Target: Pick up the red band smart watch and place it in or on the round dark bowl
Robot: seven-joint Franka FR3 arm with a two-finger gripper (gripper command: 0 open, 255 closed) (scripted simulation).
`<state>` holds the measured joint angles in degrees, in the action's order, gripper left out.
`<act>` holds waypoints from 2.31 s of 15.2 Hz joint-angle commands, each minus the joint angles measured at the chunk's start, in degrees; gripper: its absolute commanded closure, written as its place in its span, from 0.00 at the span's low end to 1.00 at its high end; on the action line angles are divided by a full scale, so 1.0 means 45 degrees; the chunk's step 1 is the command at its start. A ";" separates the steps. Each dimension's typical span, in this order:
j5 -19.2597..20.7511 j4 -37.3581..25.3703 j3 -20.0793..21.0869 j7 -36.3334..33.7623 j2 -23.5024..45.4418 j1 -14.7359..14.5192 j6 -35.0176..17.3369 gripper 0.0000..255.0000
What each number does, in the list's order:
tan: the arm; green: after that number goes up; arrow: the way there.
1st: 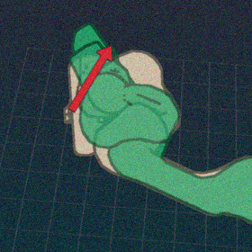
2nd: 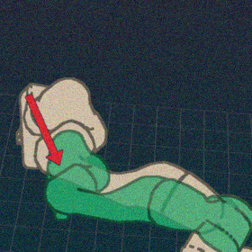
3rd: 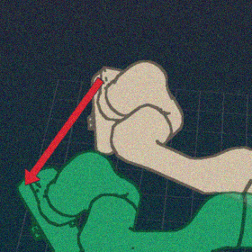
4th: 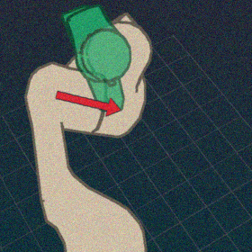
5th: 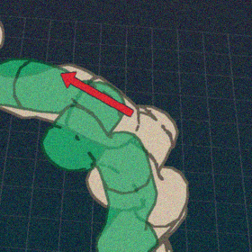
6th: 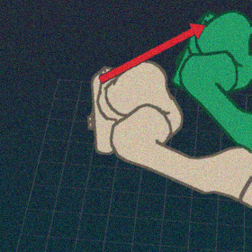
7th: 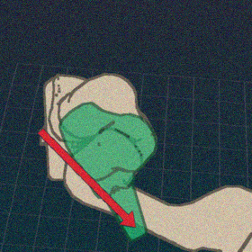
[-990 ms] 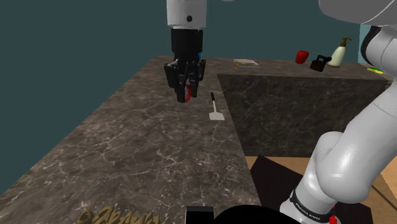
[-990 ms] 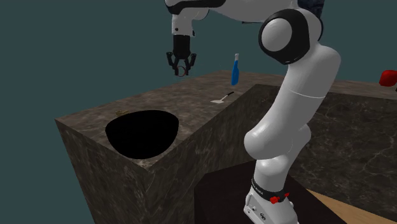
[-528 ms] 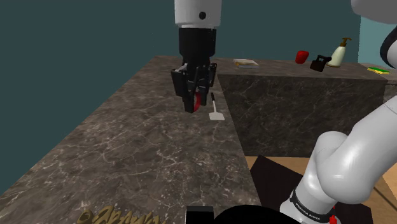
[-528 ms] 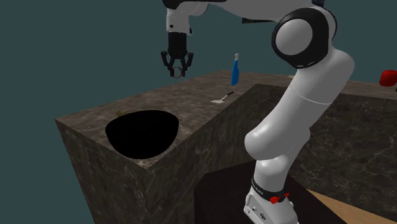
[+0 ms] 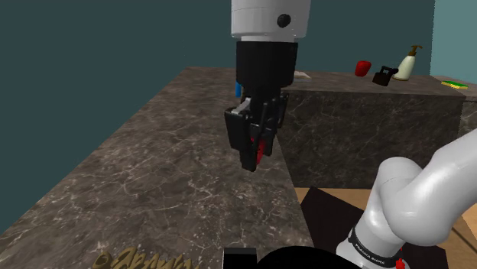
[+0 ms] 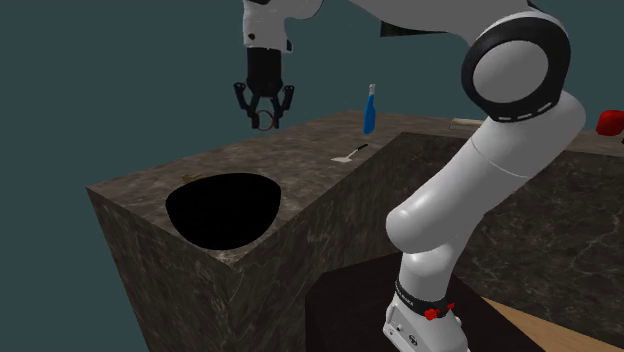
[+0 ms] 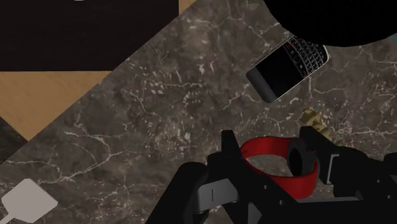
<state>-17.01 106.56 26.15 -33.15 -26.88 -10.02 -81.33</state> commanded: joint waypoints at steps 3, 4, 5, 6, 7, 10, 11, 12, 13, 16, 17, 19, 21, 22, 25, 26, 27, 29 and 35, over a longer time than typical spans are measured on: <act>-0.0566 0.0118 0.0766 -0.1149 -0.0494 -0.0395 0.0063 1.00; -0.0705 0.0136 0.0955 -0.1422 -0.0608 -0.0484 0.0075 1.00; -0.0843 0.0140 0.1150 -0.1699 -0.0709 -0.0570 0.0085 1.00; -0.0977 0.0130 0.1349 -0.1983 -0.0797 -0.0657 0.0092 1.00; -0.1109 0.0107 0.1555 -0.2271 -0.0873 -0.0739 0.0097 1.00; -0.1487 -0.0045 0.2215 -0.3160 -0.1024 -0.0953 0.0095 1.00; -0.1604 -0.0124 0.2449 -0.3465 -0.1047 -0.1014 0.0088 1.00; -0.1716 -0.0215 0.2692 -0.3775 -0.1057 -0.1069 0.0078 1.00; -0.1822 -0.0321 0.2945 -0.4089 -0.1054 -0.1115 0.0064 1.00; -0.2033 -0.0014 0.3288 -0.4373 -0.1201 -0.1207 -0.0252 1.00; -0.2074 0.0209 0.3298 -0.4324 -0.1278 -0.1236 -0.0401 1.00; -0.2156 0.0645 0.3327 -0.4230 -0.1422 -0.1292 -0.0698 1.00; -0.2238 0.1068 0.3366 -0.4141 -0.1554 -0.1345 -0.0995 1.00; -0.2279 0.1275 0.3389 -0.4098 -0.1615 -0.1371 -0.1143 1.00; -0.2403 0.1880 0.3471 -0.3977 -0.1781 -0.1444 -0.1590 1.00; -0.2445 0.2076 0.3503 -0.3938 -0.1830 -0.1468 -0.1740 1.00; -0.2478 0.2228 0.3529 -0.3908 -0.1867 -0.1485 -0.1858 1.00; -0.2478 0.2229 0.3529 -0.3908 -0.1868 -0.1485 -0.1858 1.00; -0.2479 0.2229 0.3530 -0.3908 -0.1868 -0.1485 -0.1858 0.00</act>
<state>-28.16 116.58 42.04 -50.73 -35.28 -16.70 -89.69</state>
